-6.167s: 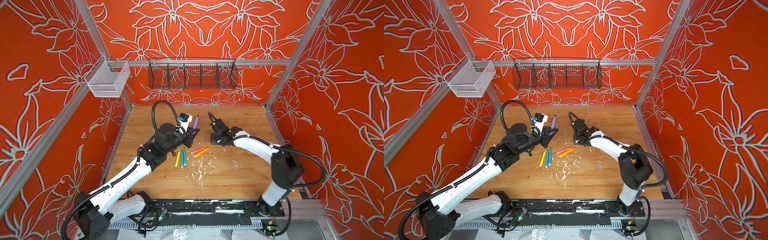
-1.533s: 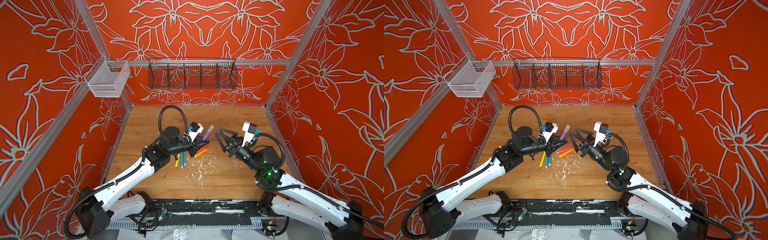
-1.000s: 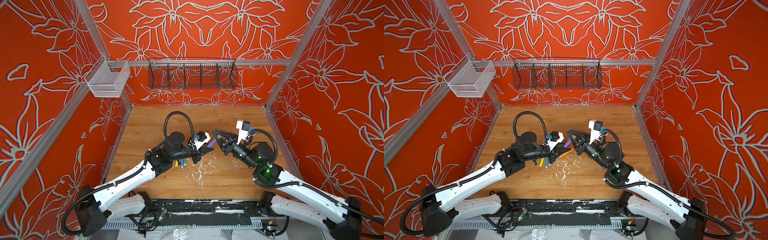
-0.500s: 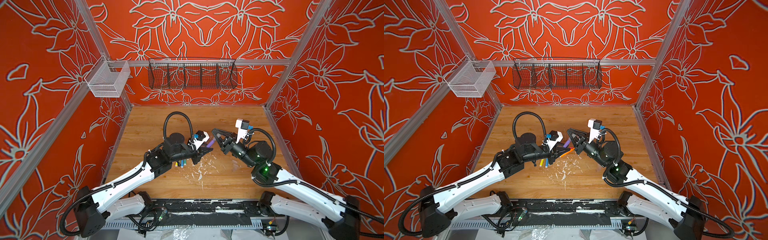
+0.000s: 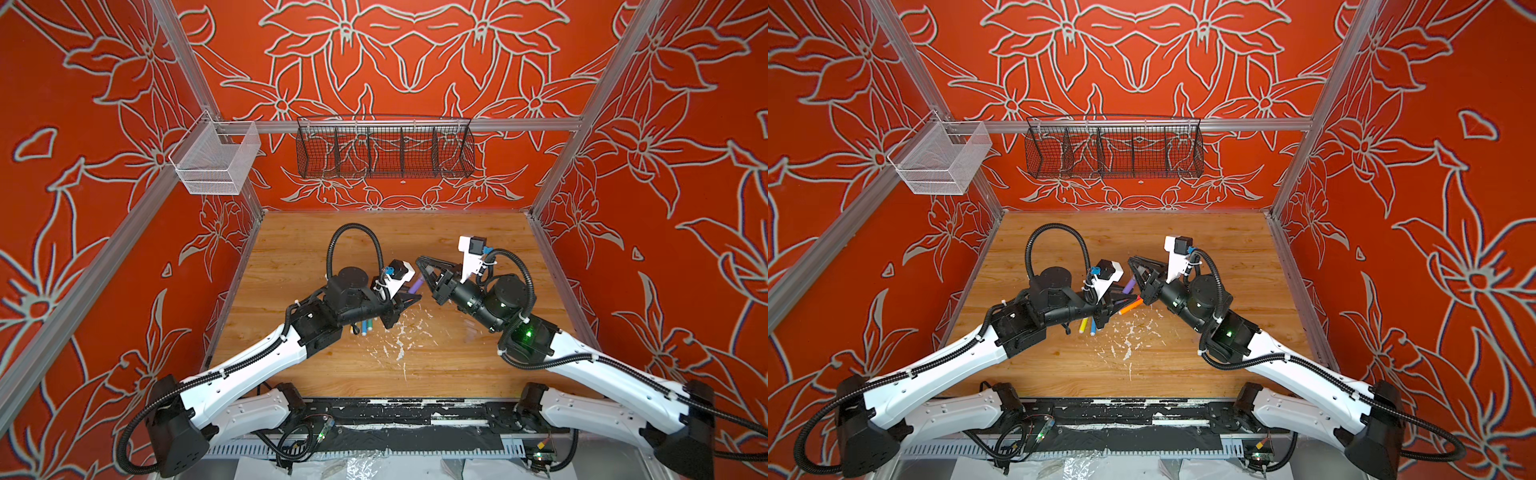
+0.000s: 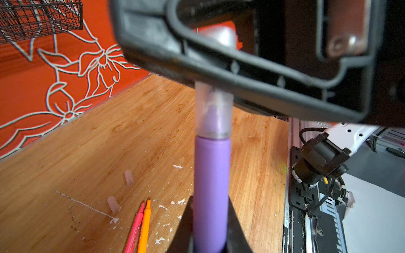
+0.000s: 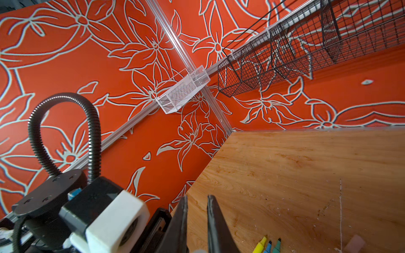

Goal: Insert the pens into the pen caps
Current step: 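Press the cap down onto the purple marker tip with the right gripper, then open and withdraw the right gripper while the left gripper lowers the capped marker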

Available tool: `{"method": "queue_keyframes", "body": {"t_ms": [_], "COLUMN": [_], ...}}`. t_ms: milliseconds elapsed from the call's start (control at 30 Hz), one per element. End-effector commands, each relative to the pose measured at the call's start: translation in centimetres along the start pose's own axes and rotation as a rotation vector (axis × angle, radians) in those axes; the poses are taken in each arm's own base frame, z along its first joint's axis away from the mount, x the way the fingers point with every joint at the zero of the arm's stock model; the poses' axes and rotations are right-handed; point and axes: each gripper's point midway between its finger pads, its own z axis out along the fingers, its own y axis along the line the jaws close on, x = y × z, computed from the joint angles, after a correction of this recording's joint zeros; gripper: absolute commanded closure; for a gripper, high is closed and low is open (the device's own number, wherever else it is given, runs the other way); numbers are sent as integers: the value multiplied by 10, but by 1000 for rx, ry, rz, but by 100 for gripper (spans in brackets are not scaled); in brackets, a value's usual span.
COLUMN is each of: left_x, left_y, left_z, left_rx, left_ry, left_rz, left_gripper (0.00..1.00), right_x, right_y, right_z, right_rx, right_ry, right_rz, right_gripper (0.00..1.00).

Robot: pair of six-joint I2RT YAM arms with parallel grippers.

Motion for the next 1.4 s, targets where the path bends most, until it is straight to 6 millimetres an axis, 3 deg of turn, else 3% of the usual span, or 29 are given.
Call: {"method": "queue_keyframes", "body": {"t_ms": [0, 200, 500, 833, 1133, 1367], "left_x": [-57, -91, -120, -121, -141, -165], "left_y": [16, 20, 12, 31, 46, 60], "left_z": [-10, -15, -33, -42, -60, -68], "left_rx": [-97, -123, -90, -193, -300, -190], "left_ry": [-205, -263, -342, -359, -399, -427], "left_rz": [13, 9, -44, -155, -169, -325], "left_gripper": [100, 100, 100, 100, 100, 100], "right_x": [72, 82, 115, 157, 175, 175], "right_y": [-15, -13, -11, 3, 38, 63], "right_z": [-3, -9, -14, -16, -23, -29], "right_rx": [43, 33, 38, 41, -5, -95], "right_ry": [233, 261, 318, 432, 481, 435], "right_rz": [13, 48, 86, 100, 79, 70], "right_gripper": [100, 100, 100, 100, 100, 100]}}
